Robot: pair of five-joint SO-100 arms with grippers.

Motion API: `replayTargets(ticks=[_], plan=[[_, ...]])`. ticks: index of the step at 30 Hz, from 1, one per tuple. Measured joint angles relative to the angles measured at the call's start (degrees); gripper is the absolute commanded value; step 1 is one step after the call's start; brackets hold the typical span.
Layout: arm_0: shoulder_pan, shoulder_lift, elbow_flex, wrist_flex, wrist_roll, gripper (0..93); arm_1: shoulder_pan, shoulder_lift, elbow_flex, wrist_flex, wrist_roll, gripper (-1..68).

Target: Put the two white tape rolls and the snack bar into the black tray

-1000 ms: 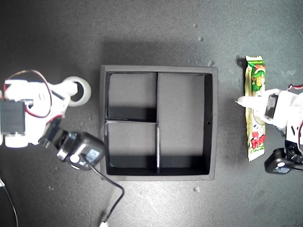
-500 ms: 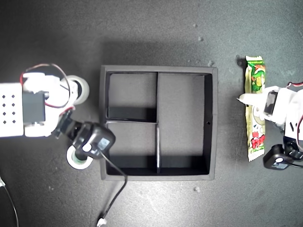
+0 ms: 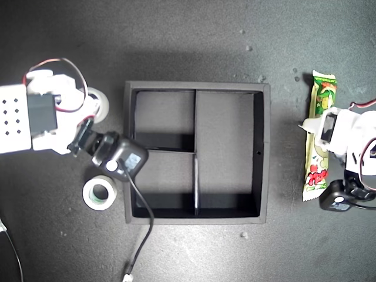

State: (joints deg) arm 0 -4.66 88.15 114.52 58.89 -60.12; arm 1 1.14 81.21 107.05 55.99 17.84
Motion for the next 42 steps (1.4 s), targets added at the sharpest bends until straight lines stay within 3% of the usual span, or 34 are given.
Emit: replayTargets(ticks=[7, 13, 20, 29, 42], plan=[[1.49, 8.61, -3.16, 9.84, -0.18, 0.0, 1.41, -0.35, -7.38, 6.77, -1.05, 7.1], [3.69, 16.88, -10.72, 22.15, 0.09, 0.0, 2.55, -0.35, -19.69, 18.90, -7.03, 6.2], [3.43, 21.01, -15.03, 24.35, 2.29, 0.0, 2.81, -0.44, -39.02, 30.67, -10.11, 8.5], [0.70, 13.45, -22.85, 19.42, 7.56, 0.0, -1.49, -7.73, -50.98, 25.14, -5.80, 7.1], [1.41, -11.25, -45.97, 22.76, 9.58, 0.0, -6.86, -29.09, -74.88, 24.26, -2.29, 8.5]])
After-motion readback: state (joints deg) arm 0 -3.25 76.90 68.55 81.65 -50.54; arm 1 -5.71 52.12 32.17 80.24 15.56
